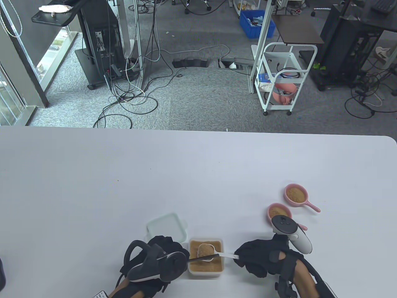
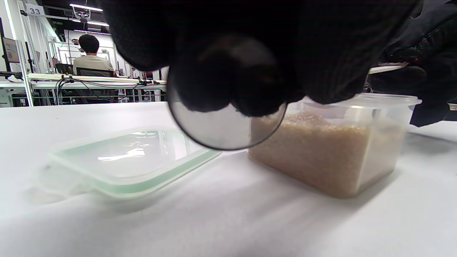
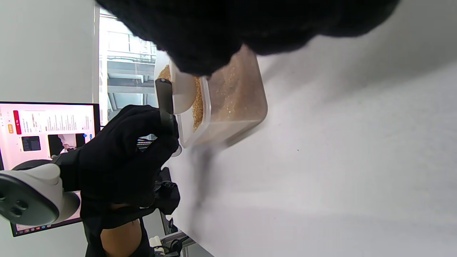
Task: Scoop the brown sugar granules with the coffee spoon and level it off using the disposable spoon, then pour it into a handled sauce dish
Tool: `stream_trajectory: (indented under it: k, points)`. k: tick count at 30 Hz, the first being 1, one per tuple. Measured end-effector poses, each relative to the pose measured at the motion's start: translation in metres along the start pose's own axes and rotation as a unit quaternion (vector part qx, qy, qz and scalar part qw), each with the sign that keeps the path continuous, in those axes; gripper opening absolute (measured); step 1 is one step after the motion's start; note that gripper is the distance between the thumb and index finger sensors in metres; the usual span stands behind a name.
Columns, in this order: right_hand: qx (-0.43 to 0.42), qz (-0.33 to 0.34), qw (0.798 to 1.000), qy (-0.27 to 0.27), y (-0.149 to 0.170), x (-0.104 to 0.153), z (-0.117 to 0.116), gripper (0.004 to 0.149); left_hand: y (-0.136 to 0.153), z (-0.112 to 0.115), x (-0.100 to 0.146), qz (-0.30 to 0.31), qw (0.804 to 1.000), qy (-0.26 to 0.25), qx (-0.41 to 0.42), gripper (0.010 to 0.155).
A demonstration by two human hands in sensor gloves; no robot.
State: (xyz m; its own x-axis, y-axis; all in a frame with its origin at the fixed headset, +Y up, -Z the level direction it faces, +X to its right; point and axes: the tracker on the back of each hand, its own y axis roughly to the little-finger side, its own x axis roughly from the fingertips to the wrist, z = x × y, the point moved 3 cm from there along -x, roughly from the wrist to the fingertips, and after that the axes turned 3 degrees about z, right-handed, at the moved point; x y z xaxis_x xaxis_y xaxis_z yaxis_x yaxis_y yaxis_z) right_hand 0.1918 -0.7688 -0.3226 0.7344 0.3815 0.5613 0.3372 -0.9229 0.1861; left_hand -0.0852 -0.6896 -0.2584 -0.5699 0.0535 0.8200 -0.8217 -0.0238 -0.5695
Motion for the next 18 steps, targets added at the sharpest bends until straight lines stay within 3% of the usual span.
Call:
stream_trajectory:
  k: [18]
  points:
    - [0.001,0.001,1.0,-0.005,-0.0003,-0.0007,-0.0013,0.045,0.0047,0.0005,-0.0004,-0.012,1.0,0.0,0.002,0.041]
